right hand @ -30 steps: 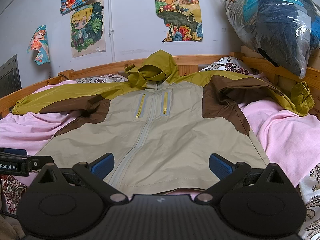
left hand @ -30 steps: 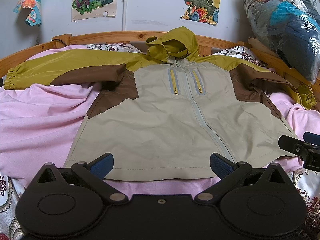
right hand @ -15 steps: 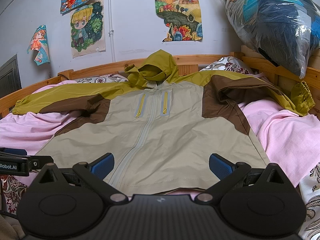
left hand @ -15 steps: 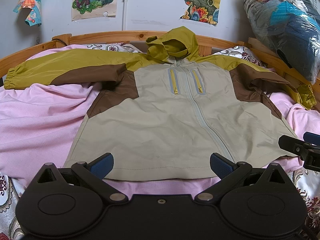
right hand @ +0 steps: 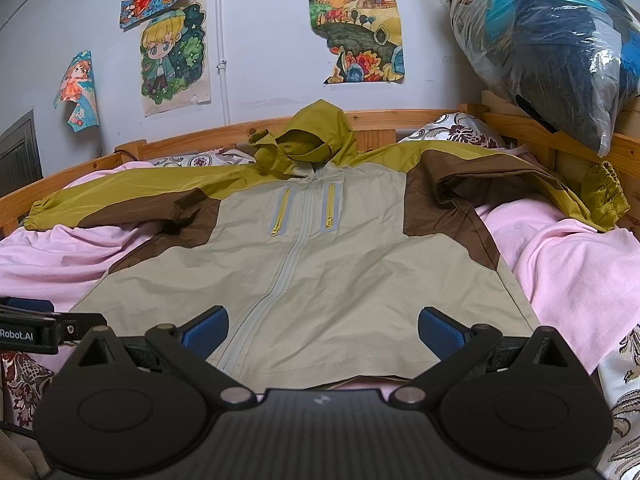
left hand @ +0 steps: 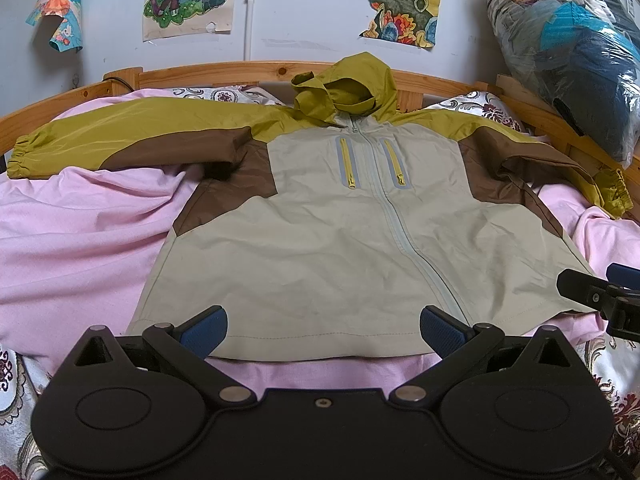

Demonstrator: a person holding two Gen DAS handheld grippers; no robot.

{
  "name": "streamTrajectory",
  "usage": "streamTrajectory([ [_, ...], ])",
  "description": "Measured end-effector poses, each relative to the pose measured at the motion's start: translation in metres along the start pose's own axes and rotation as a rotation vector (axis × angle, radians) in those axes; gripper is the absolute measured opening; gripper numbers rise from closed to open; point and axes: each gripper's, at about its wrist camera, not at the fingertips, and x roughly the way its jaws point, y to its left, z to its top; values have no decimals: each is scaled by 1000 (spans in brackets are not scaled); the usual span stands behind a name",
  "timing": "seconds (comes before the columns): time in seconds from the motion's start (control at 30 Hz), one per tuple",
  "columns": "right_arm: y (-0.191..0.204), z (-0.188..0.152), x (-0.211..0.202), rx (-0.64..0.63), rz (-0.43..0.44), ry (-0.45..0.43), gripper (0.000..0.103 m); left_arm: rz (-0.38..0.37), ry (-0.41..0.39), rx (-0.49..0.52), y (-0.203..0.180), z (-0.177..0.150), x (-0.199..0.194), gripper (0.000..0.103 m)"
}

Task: Fold large clothes

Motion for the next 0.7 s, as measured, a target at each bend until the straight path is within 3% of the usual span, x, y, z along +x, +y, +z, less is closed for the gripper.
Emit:
streamTrajectory([
  [0.7, -3, 1, 0, 27, -17, 25, 103, 6, 33, 20, 3, -7, 10, 102],
])
